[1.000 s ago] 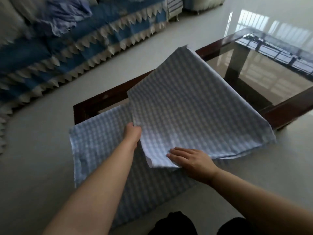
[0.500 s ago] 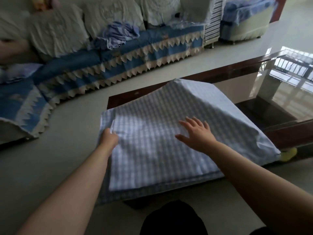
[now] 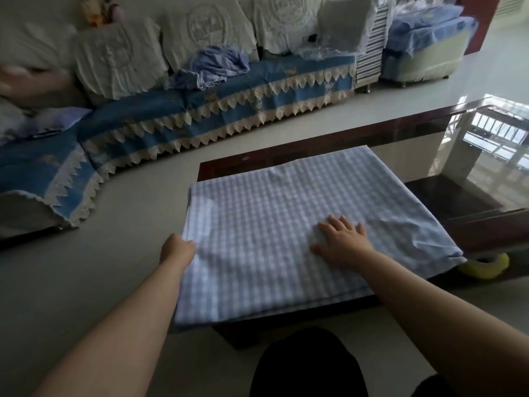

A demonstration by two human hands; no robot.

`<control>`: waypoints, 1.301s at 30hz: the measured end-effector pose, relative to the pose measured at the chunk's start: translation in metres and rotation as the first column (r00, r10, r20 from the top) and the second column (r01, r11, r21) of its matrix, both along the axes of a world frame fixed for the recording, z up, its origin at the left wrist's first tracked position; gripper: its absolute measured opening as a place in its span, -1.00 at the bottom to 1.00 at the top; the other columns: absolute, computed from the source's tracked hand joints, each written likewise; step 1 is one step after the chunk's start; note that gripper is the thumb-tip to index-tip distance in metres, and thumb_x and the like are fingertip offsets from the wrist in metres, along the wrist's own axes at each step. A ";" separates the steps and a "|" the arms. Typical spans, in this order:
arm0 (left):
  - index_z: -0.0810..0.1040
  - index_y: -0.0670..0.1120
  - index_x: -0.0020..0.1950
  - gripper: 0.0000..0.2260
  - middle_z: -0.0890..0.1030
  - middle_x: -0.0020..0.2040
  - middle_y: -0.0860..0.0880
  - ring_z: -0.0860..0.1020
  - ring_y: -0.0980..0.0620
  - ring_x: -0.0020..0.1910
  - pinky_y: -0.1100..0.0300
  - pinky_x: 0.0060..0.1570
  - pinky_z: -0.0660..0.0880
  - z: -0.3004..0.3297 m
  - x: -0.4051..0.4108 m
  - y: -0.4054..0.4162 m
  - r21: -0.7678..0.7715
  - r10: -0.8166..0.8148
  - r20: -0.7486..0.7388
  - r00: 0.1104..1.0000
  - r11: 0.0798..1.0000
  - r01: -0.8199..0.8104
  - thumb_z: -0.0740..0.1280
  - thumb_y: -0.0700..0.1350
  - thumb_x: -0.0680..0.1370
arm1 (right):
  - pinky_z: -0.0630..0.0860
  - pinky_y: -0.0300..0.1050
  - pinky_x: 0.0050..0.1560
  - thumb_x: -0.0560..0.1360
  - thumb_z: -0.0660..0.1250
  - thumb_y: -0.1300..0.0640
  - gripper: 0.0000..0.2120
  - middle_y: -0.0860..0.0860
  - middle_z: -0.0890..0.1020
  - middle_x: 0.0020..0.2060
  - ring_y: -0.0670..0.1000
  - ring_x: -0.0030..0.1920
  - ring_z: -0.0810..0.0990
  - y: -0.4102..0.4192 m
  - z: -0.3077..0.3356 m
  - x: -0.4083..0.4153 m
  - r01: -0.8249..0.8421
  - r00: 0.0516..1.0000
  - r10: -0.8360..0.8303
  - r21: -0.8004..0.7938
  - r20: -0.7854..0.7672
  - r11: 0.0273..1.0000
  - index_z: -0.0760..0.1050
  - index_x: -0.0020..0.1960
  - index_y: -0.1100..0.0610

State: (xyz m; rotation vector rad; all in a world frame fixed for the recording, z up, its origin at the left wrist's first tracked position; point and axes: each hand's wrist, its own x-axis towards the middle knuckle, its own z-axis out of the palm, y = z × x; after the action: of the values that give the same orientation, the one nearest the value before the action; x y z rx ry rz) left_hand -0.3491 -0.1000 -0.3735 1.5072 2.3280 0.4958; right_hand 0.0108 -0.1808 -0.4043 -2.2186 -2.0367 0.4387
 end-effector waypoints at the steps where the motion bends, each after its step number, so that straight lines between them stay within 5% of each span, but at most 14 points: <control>1: 0.46 -0.33 0.20 -0.65 0.52 0.20 -0.35 0.52 -0.30 0.14 0.00 0.09 0.46 0.003 -0.002 0.001 0.046 0.024 -0.001 1.000 0.999 -0.024 0.29 -0.12 0.52 | -0.10 0.26 0.47 0.44 0.11 -0.39 -0.27 -0.01 0.05 0.54 0.09 0.54 -0.06 -0.002 -0.001 -0.002 0.005 1.000 -0.005 0.016 -0.006 1.000 0.09 0.50 -0.08; 10: 0.32 -0.33 0.35 -0.45 0.39 0.34 -0.33 0.42 -0.31 0.28 -0.02 0.25 0.40 -0.022 -0.011 -0.016 -0.154 0.045 0.093 0.995 0.988 -0.031 0.28 0.07 0.55 | -0.12 0.15 0.49 0.49 0.07 -0.34 -0.32 -0.01 0.01 0.55 0.04 0.54 -0.10 -0.040 -0.005 -0.020 -0.023 1.000 0.022 0.046 0.004 0.999 0.06 0.51 -0.10; 18: 0.43 -0.32 0.29 -0.33 0.53 0.24 -0.28 0.54 -0.24 0.16 0.07 0.05 0.46 -0.020 -0.027 -0.034 -0.171 0.085 0.193 0.977 0.984 -0.052 0.43 0.17 0.41 | -0.25 0.24 0.47 0.41 0.05 -0.46 -0.22 -0.08 -0.09 0.55 0.04 0.54 -0.22 -0.066 -0.013 -0.054 -0.254 0.966 0.254 -0.008 0.038 0.967 -0.09 0.52 -0.19; 24: 0.48 -0.29 0.18 -0.47 0.60 0.01 -0.23 0.60 -0.17 -0.10 0.13 -0.16 0.48 -0.003 -0.030 -0.045 -0.209 0.027 0.227 0.973 0.978 0.021 0.50 0.04 0.39 | -0.23 0.26 0.46 0.60 -0.03 -0.15 -0.50 -0.10 -0.02 0.55 0.04 0.54 -0.14 -0.059 -0.007 -0.079 -0.084 0.988 0.079 -0.030 -0.135 0.996 -0.01 0.51 -0.17; 26: 0.51 -0.30 0.14 -0.62 0.61 -0.15 -0.21 0.57 -0.10 -0.31 0.15 -0.28 0.50 0.002 -0.033 -0.051 -0.237 0.028 0.443 0.896 0.968 0.086 0.47 -0.12 0.44 | -0.24 0.28 0.44 0.60 -0.03 -0.13 -0.49 -0.09 -0.06 0.55 0.06 0.54 -0.16 -0.059 -0.009 -0.082 -0.099 0.994 0.095 -0.061 -0.058 0.993 -0.03 0.52 -0.15; 30: 0.54 -0.14 0.14 -0.77 0.69 -0.04 -0.16 0.66 -0.13 -0.18 0.10 -0.24 0.58 0.034 -0.039 -0.060 -0.291 0.044 0.747 0.663 0.919 0.266 0.36 -0.19 0.49 | -0.24 0.29 0.43 0.59 -0.07 -0.15 -0.49 -0.08 -0.08 0.55 0.07 0.54 -0.16 -0.059 -0.010 -0.082 -0.102 0.995 0.100 -0.076 -0.024 0.992 -0.05 0.52 -0.15; 32: 0.57 -0.13 0.10 -0.80 0.71 -0.06 -0.14 0.69 -0.08 -0.18 0.17 -0.32 0.60 0.054 -0.032 -0.057 -0.238 0.032 0.834 0.551 0.922 0.306 0.33 -0.18 0.49 | -0.27 0.29 0.43 0.59 -0.07 -0.15 -0.48 -0.07 -0.12 0.55 0.08 0.54 -0.20 -0.060 -0.011 -0.080 -0.114 0.994 0.113 -0.084 -0.011 0.990 -0.09 0.52 -0.15; 34: 0.57 -0.15 0.13 -0.76 0.68 0.02 -0.17 0.68 -0.11 -0.06 0.11 -0.16 0.61 0.076 -0.013 -0.048 -0.143 -0.022 0.888 0.460 0.936 0.321 0.30 -0.19 0.48 | -0.31 0.28 0.43 0.59 -0.04 -0.17 -0.45 -0.07 -0.16 0.55 0.08 0.53 -0.24 -0.063 -0.011 -0.078 -0.139 0.990 0.139 -0.115 -0.008 0.984 -0.13 0.52 -0.17; 37: 0.52 -0.23 0.21 -0.66 0.65 0.04 -0.21 0.62 -0.17 0.03 -0.01 0.11 0.53 0.110 0.049 -0.028 -0.032 -0.175 0.858 0.482 0.920 0.391 0.29 -0.17 0.47 | -0.27 0.22 0.46 0.60 0.00 -0.16 -0.51 -0.08 -0.07 0.55 0.05 0.54 -0.19 -0.062 0.000 -0.073 -0.158 0.976 0.131 -0.152 -0.176 0.976 0.04 0.51 -0.16; 38: 0.54 -0.26 0.17 -0.68 0.66 -0.06 -0.19 0.64 -0.14 -0.08 0.06 -0.03 0.57 0.120 0.076 -0.023 -0.007 -0.231 0.835 0.500 0.903 0.429 0.29 -0.16 0.46 | -0.14 0.17 0.47 0.63 -0.01 -0.12 -0.55 -0.05 0.05 0.55 0.05 0.54 -0.08 -0.062 0.008 -0.069 -0.117 0.926 0.049 -0.160 -0.374 0.980 0.15 0.50 -0.10; 39: 0.57 -0.26 0.09 -0.72 0.66 -0.17 -0.17 0.64 -0.10 -0.21 0.15 -0.22 0.58 0.129 0.107 -0.020 0.006 -0.277 0.811 0.515 0.885 0.466 0.30 -0.15 0.44 | 0.07 0.10 0.43 0.64 -0.04 -0.08 -0.56 0.02 0.19 0.51 0.08 0.52 0.08 -0.062 0.019 -0.061 -0.028 0.765 -0.097 -0.183 -0.636 0.983 0.24 0.47 0.00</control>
State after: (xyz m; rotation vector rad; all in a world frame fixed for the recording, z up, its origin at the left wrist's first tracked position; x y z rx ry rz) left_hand -0.2425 -0.1197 -0.2443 1.2489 1.2498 0.6087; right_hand -0.0500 -0.2429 -0.3850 -1.8025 -1.6165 1.2332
